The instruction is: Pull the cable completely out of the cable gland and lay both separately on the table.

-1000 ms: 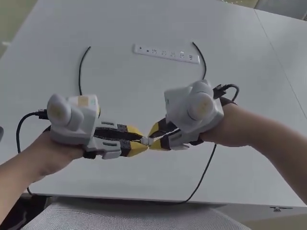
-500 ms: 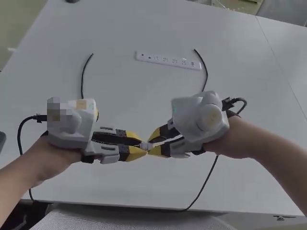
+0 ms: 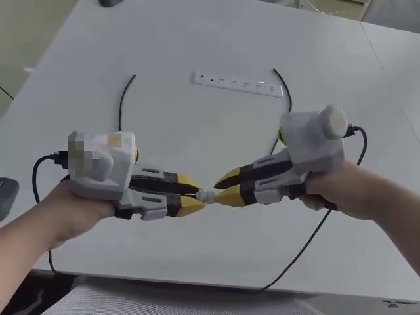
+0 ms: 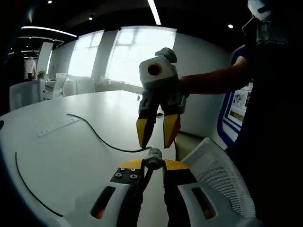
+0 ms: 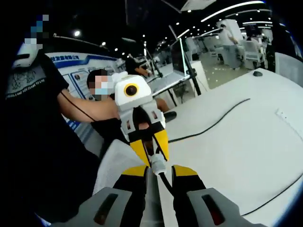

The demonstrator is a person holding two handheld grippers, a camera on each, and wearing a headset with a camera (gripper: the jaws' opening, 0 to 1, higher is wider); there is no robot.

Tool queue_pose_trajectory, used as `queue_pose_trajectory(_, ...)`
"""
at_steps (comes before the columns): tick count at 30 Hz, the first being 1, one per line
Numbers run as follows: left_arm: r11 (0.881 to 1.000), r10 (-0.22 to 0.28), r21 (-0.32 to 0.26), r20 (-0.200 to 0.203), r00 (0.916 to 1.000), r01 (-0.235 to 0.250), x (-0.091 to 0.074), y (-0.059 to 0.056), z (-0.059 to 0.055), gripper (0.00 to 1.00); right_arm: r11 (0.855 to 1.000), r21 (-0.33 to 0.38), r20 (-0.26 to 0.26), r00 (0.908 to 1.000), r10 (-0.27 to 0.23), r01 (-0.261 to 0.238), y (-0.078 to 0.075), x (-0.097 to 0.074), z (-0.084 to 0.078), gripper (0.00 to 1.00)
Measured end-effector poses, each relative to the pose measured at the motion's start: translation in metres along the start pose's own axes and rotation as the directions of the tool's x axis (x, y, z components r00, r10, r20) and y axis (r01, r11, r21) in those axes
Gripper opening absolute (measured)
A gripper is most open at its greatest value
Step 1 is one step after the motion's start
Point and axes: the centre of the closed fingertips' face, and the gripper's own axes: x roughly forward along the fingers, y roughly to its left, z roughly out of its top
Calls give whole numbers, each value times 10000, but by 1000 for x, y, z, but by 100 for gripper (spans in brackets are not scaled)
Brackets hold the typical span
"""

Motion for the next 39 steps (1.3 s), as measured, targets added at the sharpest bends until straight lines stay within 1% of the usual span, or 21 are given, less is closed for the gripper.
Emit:
queue_pose_trajectory(1, 10000, -18, 13, -8, 10000, 18, 0, 0, 0, 15, 10000, 37, 143, 9999, 22, -23, -1, 0, 2, 17)
queue_pose_trajectory(2, 9999, -32, 130, -15, 10000, 32, 1, -1, 1, 15, 9993, 278, 365, 9990, 241, -251, -1, -2, 4, 16)
queue_pose_trajectory(4, 9998, -85, 164, -44, 10000, 86, 2, -2, 2, 15, 9941, 806, 572, 9960, 683, -728, 3, -2, 6, 16)
queue_pose_trajectory(6, 9997, -120, 190, -74, 9999, 121, 2, -3, 3, 15, 9923, 839, 634, 9943, 857, -908, 3, -3, 6, 16)
queue_pose_trajectory(7, 9996, -149, 238, -109, 9998, 152, 2, -3, 4, 15, 9862, 1117, 718, 9908, 1150, -1226, 6, -2, 7, 15)
queue_pose_trajectory(8, 9996, -148, 251, -113, 9998, 151, 3, -4, 5, 15, 9812, 1315, 726, 9885, 1324, -1411, 8, -2, 6, 15)
queue_pose_trajectory(9, 9995, -152, 279, -102, 9998, 155, 3, -4, 6, 15, 9797, 1345, 656, 9878, 1411, -1489, 7, -2, 4, 16)
queue_pose_trajectory(10, 9994, -169, 301, -73, 9998, 171, 3, -4, 7, 15, 9811, 1303, 621, 9887, 1362, -1433, 5, -1, 3, 15)
queue_pose_trajectory(12, 9993, -171, 333, -60, 9998, 173, 4, -4, 9, 15, 9749, 1478, 562, 9855, 1598, -1665, 8, 0, 1, 14)
queue_pose_trajectory(15, 9990, -191, 395, -37, 9998, 192, 5, -5, 11, 15, 9722, 1564, 523, 9844, 1679, -1741, 9, 2, -1, 13)
queue_pose_trajectory(17, 9985, -245, 484, -75, 9997, 248, 5, -7, 12, 15, 9657, 1717, 467, 9808, 1896, -1948, 11, 2, -4, 12)
queue_pose_trajectory(19, 9982, -219, 548, -137, 9997, 226, 5, -6, 11, 15, 9597, 1865, 546, 9775, 2036, -2103, 13, 2, -4, 9)
queue_pose_trajectory(21, 9979, -246, 599, -141, 9996, 254, 6, -7, 12, 15, 9565, 1931, 542, 9757, 2121, -2187, 13, 1, -4, 9)
queue_pose_trajectory(24, 9972, -312, 668, -156, 9994, 322, 6, -8, 13, 15, 9471, 2220, 555, 9728, 2249, -2316, 15, -1, -4, 9)
queue_pose_trajectory(28, 9969, -342, 702, -251, 9991, 359, 7, -8, 12, 14, 9514, 2088, 504, 9740, 2209, -2266, 14, -1, -5, 8)
queue_pose_trajectory(32, 9973, -324, 655, -325, 9989, 345, 9, -7, 11, 14, 9651, 1664, 342, 9794, 1992, -2021, 13, -1, -7, 7)
queue_pose_trajectory(33, 9977, -333, 573, -321, 9989, 351, 9, -7, 10, 14, 9694, 1497, 246, 9809, 1931, -1946, 13, -1, -7, 7)
queue_pose_trajectory(34, 9984, -296, 482, -323, 9990, 312, 9, -6, 10, 14, 9815, 940, 167, 9860, 1660, -1669, 11, -1, -7, 7)
queue_pose_trajectory(36, 9990, -338, 290, -282, 9990, 346, 9, -6, 9, 14, 9887, 448, -116, 9896, 1437, -1431, 12, -1, -7, 7)
queue_pose_trajectory(38, 9991, -344, 232, -250, 9991, 350, 8, -6, 10, 14, 9931, 11, -267, 9928, 1170, -1170, 13, 0, -7, 7)
queue_pose_trajectory(39, 9993, -366, 104, -227, 9991, 368, 8, -6, 10, 14, 9938, -108, -363, 9933, 1102, -1106, 13, 0, -7, 7)
